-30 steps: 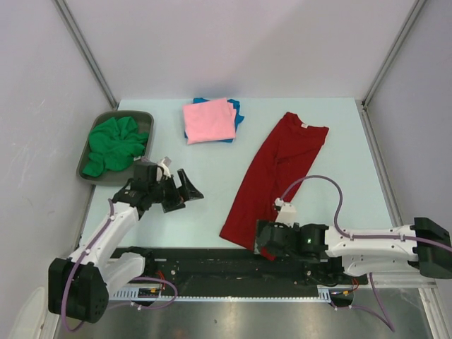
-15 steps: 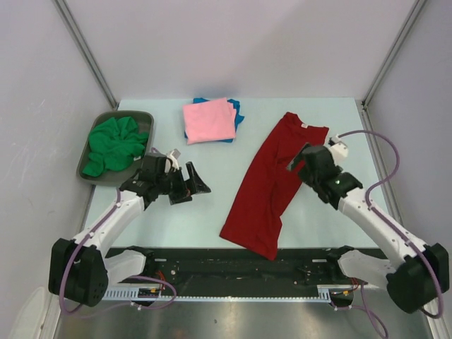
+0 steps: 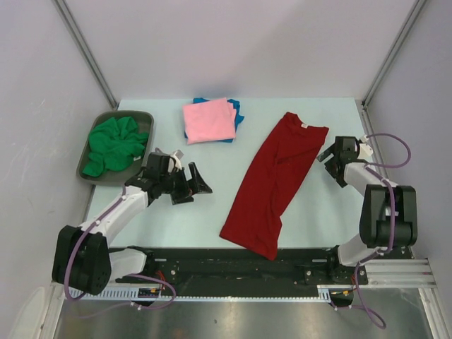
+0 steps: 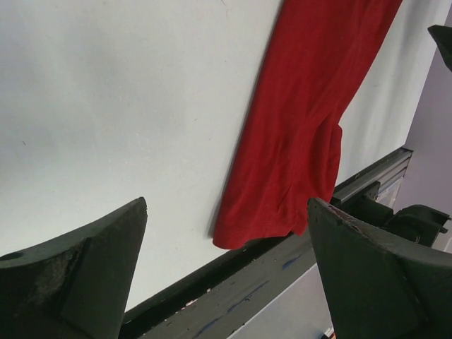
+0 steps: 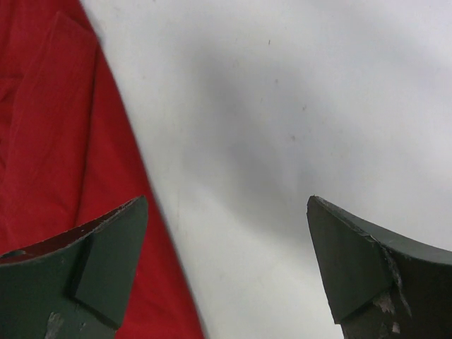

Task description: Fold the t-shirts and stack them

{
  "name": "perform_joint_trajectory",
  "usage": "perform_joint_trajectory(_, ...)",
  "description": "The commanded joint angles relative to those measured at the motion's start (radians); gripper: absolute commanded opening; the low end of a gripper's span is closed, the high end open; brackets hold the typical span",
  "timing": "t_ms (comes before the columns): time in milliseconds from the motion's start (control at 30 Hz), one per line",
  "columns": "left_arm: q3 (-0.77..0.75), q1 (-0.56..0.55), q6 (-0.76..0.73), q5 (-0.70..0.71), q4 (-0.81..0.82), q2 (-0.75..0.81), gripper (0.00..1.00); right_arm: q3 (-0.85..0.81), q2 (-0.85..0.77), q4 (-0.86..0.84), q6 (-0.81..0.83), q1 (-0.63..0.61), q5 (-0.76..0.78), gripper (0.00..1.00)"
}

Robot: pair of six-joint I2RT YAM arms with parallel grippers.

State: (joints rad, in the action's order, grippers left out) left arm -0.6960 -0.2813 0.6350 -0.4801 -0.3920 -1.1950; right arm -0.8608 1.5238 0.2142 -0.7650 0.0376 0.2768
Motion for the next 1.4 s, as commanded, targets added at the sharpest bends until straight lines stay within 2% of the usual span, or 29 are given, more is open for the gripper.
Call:
perform_joint_trajectory(0, -0.016, -0.006, -0.031, -0.037, 0.035, -0.017, 1.0, -0.018, 0.074, -0.168, 0.013, 0.027, -0.04, 1.0)
perform_joint_trajectory(233, -0.046, -0.006, -0.055, -0.026, 0.024, -0.06, 1.0, -0.026, 0.217, -0.343, -0.059, 0.064, -0.181, 1.0)
perform_joint_trajectory(367, -0.053, -0.006, -0.051, -0.034, 0.035, -0.084, 1.0, -0.087, 0.338, -0.4, -0.085, 0.064, -0.266, 1.0)
perform_joint_trajectory(533, -0.06, -0.006, -0.046, -0.035, 0.039, -0.107, 1.0, -0.171, 0.438, -0.401, -0.096, 0.05, -0.379, 0.99)
perform_joint_trajectory(733, -0.079, -0.004, -0.044, -0.028, 0.036, -0.13, 1.0, -0.367, 0.579, -0.256, -0.053, -0.007, -0.426, 0.97)
perform_joint_trajectory(833, -0.08, -0.006, -0.038, -0.026, 0.042, -0.13, 1.0, -0.49, 0.659, -0.166, -0.036, -0.025, -0.444, 0.81)
perform_joint_trajectory(867, -0.08, -0.004, -0.038, -0.023, 0.042, -0.127, 1.0, -0.518, 0.677, -0.147, -0.03, -0.028, -0.445, 0.65)
perform_joint_trajectory(900, -0.079, -0.004, -0.037, -0.022, 0.041, -0.126, 1.0, -0.544, 0.696, -0.133, -0.027, -0.031, -0.455, 0.57)
perform_joint_trajectory(933, -0.079, -0.004, -0.038, -0.02, 0.039, -0.126, 1.0, -0.597, 0.725, -0.106, -0.025, -0.034, -0.456, 0.38)
perform_joint_trajectory(1000, -0.08, -0.004, -0.04, -0.014, 0.033, -0.127, 1.0, -0.662, 0.759, -0.069, -0.017, -0.035, -0.459, 0.24)
perform_joint_trajectory(1300, -0.1, -0.002, -0.043, 0.003, 0.015, -0.141, 1.0, -1.105, 0.969, 0.149, 0.058, -0.156, -0.433, 0.2)
perform_joint_trajectory(1367, -0.108, -0.002, -0.041, 0.003, 0.013, -0.144, 1.0, -1.171, 1.022, 0.174, 0.081, -0.174, -0.458, 0.27)
